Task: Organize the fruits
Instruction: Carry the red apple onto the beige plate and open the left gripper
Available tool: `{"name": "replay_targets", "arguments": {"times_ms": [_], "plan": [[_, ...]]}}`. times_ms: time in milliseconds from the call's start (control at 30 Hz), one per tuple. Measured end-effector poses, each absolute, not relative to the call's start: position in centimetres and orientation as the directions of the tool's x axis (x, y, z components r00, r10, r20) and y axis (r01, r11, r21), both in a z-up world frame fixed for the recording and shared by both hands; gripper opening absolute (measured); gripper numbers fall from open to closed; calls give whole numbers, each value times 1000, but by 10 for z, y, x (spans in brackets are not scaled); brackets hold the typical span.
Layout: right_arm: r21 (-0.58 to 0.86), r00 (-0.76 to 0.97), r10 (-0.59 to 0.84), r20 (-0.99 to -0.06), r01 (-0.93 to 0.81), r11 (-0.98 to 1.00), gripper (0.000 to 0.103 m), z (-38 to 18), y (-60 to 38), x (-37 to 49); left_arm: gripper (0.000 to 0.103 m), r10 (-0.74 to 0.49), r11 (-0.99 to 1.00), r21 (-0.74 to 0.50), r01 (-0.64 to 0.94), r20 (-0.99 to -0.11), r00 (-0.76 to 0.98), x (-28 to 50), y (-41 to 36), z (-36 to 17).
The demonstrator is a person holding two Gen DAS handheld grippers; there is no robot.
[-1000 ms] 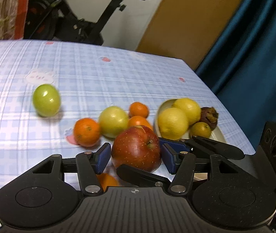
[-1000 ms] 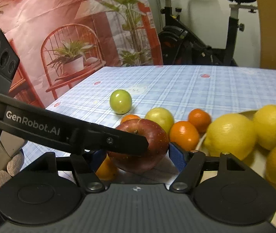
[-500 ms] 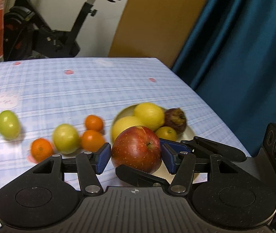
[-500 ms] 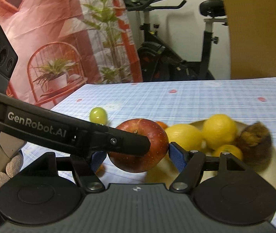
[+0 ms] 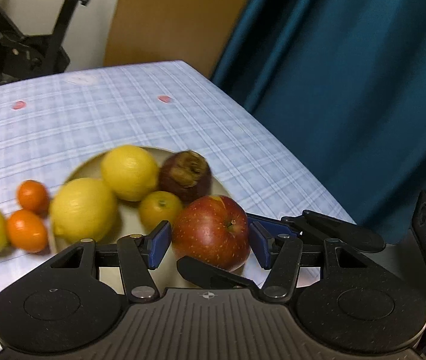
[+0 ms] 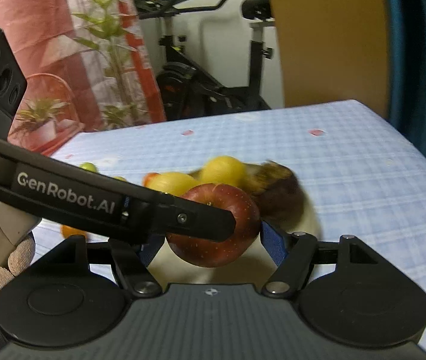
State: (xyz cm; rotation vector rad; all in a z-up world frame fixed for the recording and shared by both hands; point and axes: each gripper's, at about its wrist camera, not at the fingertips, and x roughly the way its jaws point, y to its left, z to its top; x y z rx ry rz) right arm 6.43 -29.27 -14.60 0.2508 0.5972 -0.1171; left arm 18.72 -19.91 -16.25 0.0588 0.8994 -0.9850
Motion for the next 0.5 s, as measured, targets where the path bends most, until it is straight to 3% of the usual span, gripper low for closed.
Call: {"name": "replay_targets", "arguments": {"times_ms": [500], "plan": [[150,787,-93,-610,230,962,72,-157,-310,75,59,-669,594,-350,725,-715,203,200,-227,-179]]}}
